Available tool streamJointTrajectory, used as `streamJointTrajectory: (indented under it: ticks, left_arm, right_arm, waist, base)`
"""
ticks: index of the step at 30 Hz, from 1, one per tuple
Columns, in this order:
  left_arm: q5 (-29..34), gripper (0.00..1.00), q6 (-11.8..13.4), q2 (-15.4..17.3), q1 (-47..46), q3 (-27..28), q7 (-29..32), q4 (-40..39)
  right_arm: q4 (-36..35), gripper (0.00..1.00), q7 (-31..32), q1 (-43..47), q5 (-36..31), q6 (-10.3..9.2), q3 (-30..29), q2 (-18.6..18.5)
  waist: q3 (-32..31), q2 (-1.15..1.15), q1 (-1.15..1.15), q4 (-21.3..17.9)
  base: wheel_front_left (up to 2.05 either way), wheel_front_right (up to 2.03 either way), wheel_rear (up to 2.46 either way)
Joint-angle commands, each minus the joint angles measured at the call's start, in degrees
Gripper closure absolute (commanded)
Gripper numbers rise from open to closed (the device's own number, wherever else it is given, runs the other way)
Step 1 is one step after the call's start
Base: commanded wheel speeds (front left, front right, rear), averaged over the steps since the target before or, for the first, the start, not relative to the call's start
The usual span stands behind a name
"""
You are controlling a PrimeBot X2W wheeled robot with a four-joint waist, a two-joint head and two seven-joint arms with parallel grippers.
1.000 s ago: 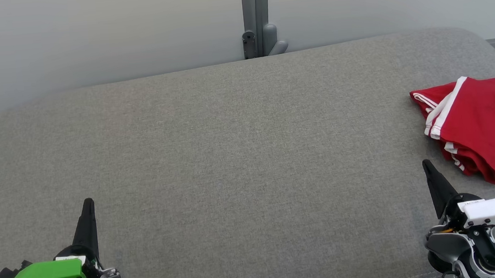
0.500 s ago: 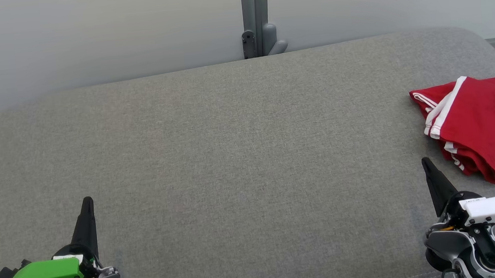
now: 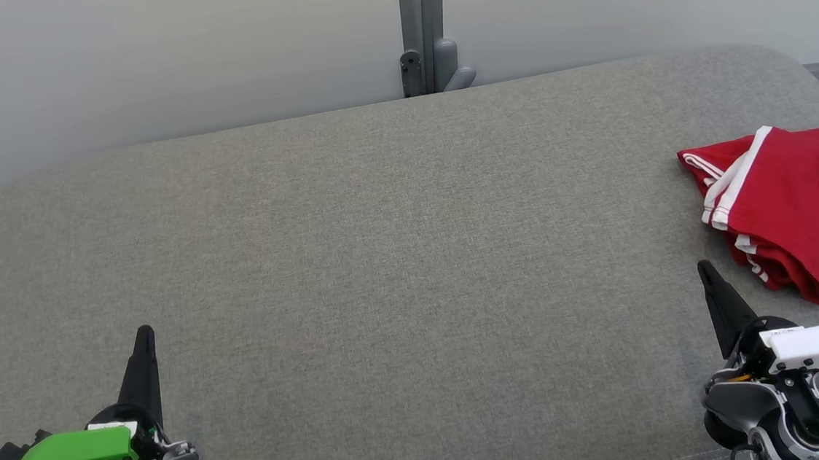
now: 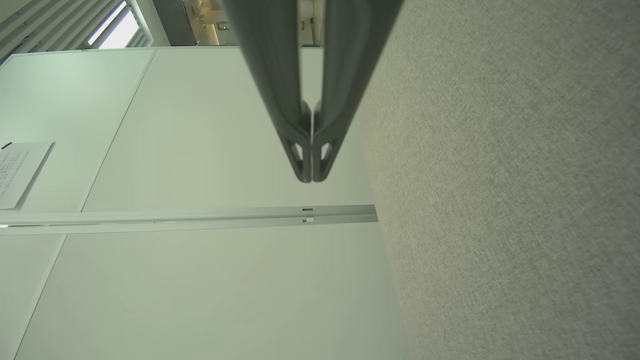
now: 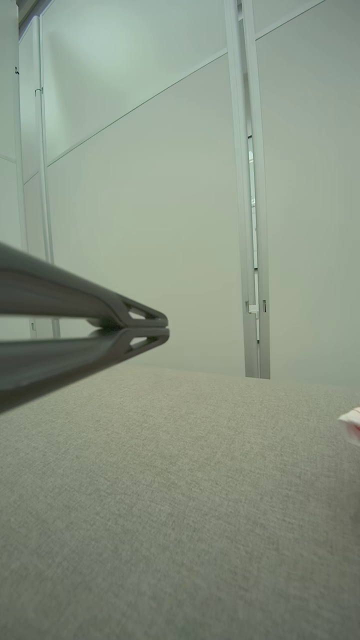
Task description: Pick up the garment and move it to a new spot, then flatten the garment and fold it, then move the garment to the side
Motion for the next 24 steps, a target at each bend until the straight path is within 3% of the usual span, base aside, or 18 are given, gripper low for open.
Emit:
streamJointTrajectory:
  ticks: [1,24]
  left_arm:
    - [-0.1,1.00,0.0,-0.1,-0.9,0.2,0.1,0.1]
    - [0.3,1.00,0.0,-0.3,-1.0,0.5,0.3,0.1]
  right_arm:
    - [0.1,1.00,0.1,-0.4,0.4,0.02,-0.1,-0.2]
    - [0.1,1.00,0.1,-0.4,0.4,0.02,-0.1,-0.2]
  waist:
    - [0.0,0.64,0.00,0.0]
    - [0.0,0.64,0.00,0.0]
  base:
    - [0.00,0.00,0.00]
    - [0.00,0.00,0.00]
